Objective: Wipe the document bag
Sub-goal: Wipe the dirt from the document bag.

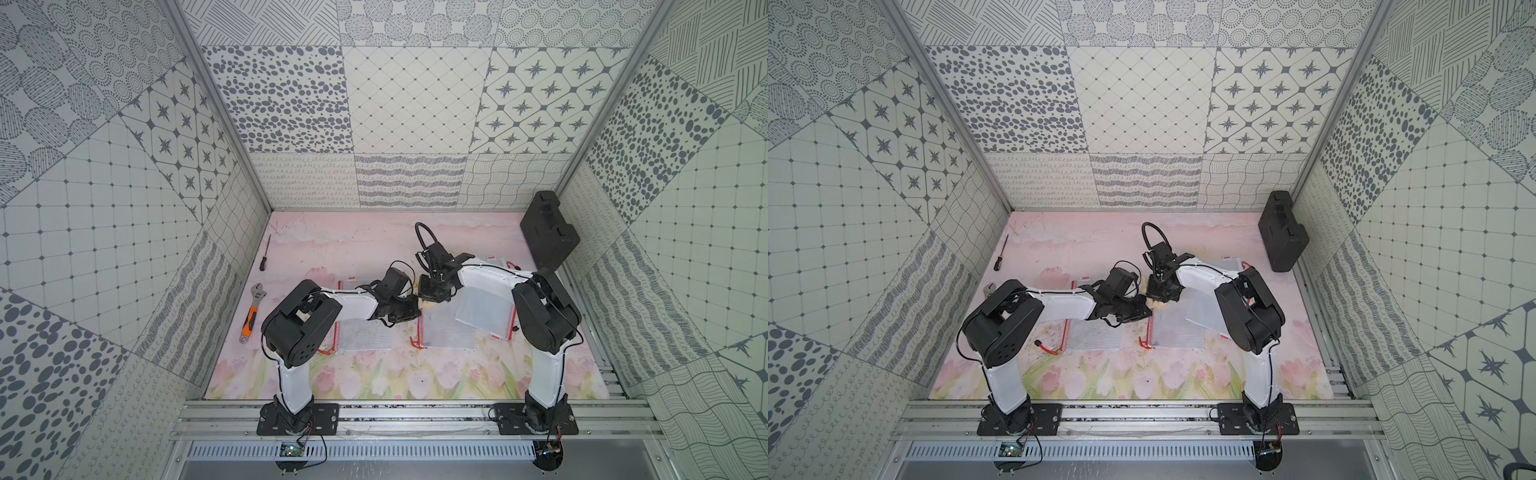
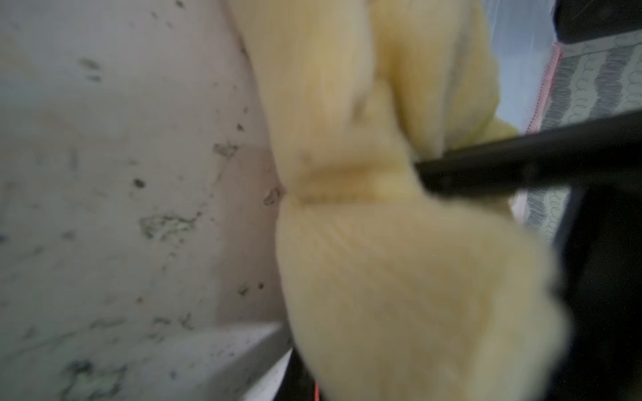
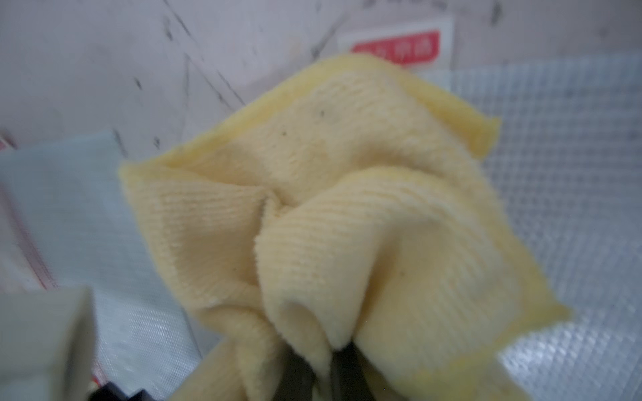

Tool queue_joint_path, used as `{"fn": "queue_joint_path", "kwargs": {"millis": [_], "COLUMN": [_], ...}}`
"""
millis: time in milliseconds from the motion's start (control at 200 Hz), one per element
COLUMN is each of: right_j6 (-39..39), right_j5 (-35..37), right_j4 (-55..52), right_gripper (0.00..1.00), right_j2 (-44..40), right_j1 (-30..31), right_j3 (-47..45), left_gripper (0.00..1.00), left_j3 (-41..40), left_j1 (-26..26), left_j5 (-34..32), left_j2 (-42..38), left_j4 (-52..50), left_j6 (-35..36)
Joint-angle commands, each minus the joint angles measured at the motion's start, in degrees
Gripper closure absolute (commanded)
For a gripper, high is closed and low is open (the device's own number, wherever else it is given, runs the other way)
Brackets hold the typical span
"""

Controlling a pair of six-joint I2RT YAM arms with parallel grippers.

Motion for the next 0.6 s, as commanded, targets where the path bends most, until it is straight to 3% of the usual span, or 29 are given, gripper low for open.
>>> {"fn": "queue_joint_path", "kwargs": {"millis": [0, 140, 405, 595], "right_j6": [2.5, 1.6, -1.9, -2.7], "right_j5": [0.7, 2.4, 2.4, 1.5], "right_j4": [-0.9, -1.3, -5.6, -6.1], "right_gripper": [1.00, 1.00, 1.00, 1.00], "right_j2": [-1.4, 2.2, 14.8, 12.8], "right_j1": [2.9, 1.3, -8.1, -8.5], "right_j3": [-2.8, 0.3, 18.0, 19.1], "left_gripper": [1.00, 1.00, 1.00, 1.00], "left_j3": [-0.3, -1.2, -3.1, -3.5], "left_j1": [-0.3, -0.3, -0.3, 0.0], "left_j5": [-4.5, -5.0, -6.5, -11.3], "left_j2": [1.0, -0.3, -2.2, -4.7], "left_j4": [-14.1, -14.3, -14.5, -17.9], "left_j6": [2.7, 2.9, 2.3, 1.8]}}
